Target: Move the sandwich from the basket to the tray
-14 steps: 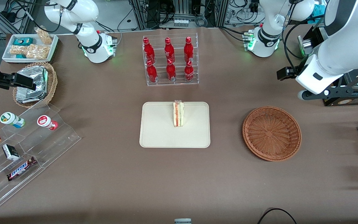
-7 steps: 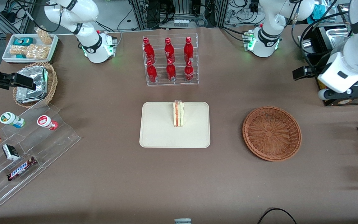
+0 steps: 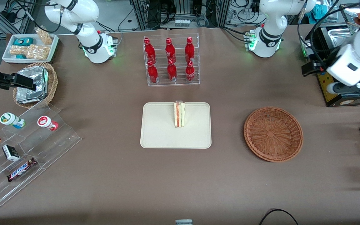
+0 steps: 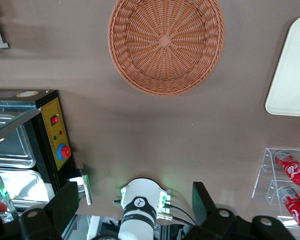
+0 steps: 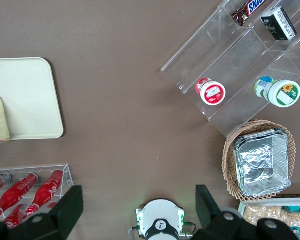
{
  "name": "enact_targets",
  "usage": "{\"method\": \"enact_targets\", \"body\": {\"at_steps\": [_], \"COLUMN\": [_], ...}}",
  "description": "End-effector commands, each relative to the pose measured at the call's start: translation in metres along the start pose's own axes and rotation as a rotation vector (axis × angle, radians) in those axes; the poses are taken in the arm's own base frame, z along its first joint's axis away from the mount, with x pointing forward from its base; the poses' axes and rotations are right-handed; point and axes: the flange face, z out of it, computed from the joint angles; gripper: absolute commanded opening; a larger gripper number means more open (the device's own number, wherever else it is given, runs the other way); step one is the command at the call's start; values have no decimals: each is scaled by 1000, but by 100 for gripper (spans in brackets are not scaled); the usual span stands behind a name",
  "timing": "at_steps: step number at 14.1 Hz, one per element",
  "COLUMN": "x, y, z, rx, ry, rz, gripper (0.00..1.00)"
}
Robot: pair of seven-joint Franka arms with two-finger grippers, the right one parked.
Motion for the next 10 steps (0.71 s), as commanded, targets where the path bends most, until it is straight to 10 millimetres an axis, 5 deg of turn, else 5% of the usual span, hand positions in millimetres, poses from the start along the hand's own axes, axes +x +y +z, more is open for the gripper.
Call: {"method": "enact_targets", "body": {"at_steps": [1, 10], "x": [-28, -7], "y": [5, 4], "z": [18, 3], "rx": [39, -33], "ry": [42, 57], "rz": [-4, 6], "gripper": [100, 100]}}
